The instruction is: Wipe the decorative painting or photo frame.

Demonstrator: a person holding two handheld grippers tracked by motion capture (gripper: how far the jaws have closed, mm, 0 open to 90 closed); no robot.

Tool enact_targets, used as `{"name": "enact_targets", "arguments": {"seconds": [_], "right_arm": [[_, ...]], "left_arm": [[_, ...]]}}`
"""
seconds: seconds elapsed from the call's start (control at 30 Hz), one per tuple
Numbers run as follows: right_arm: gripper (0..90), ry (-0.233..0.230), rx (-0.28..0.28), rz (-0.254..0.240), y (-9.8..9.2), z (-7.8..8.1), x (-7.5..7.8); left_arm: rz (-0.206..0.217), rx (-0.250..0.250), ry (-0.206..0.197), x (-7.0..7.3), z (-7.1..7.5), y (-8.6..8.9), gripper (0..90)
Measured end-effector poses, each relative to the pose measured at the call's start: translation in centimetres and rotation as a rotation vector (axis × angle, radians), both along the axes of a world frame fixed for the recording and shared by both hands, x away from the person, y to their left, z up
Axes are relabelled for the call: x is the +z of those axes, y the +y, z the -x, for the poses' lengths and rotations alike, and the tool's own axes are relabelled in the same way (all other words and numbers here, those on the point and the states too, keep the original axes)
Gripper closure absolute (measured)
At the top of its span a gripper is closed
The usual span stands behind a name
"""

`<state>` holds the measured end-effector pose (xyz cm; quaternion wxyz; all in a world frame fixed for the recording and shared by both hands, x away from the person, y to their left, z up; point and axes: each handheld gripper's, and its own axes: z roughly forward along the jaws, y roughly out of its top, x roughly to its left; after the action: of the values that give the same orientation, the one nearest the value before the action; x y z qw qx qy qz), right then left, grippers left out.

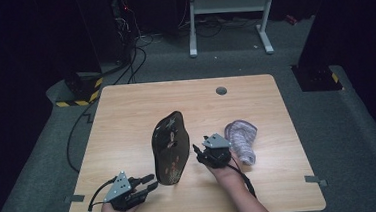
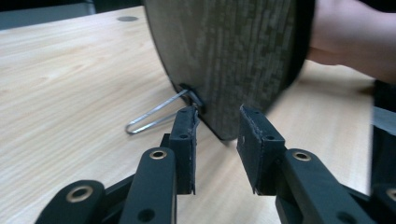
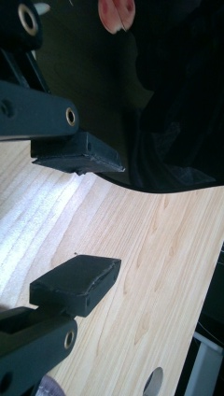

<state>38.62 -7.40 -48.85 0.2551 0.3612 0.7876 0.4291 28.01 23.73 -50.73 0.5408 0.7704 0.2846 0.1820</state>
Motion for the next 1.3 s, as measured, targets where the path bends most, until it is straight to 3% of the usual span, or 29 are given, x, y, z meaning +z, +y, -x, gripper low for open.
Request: {"name": "enact_targets", "arguments": {"seconds": [0.1,0.3,0.47,0.97,1.03,1.1,1.3], "right_arm": [[46.2,-0.005,0.006,0.003,-0.1,0.4,0.0],[46.2,-0.014,0.010,0.013,-0.7,1.5,0.1],[46.1,-0.011,-0.010,0.015,-1.5,2.0,0.0],[46.0,-0.002,-0.060,0.013,-4.1,3.5,0.0],[46.0,0.009,-0.053,0.001,-4.5,3.8,0.1],[45.7,0.025,-0.032,-0.019,-4.9,4.2,0.3],[45.7,0.059,0.030,0.002,-6.1,5.6,0.8]], "left_arm": [[0.018,0.020,0.002,0.0,-0.4,-0.2,65.0],[0.043,-0.011,0.008,0.0,-1.1,-1.0,55.0],[0.055,-0.032,0.002,0.1,-1.4,-1.8,53.5],[0.028,-0.112,0.000,0.2,-2.2,-5.7,52.4],[0.016,-0.118,0.004,0.1,-2.3,-6.3,52.0],[-0.026,-0.098,-0.005,0.0,-2.5,-6.8,51.2],[-0.117,0.018,0.051,-0.4,-4.1,-5.9,52.7]]}}
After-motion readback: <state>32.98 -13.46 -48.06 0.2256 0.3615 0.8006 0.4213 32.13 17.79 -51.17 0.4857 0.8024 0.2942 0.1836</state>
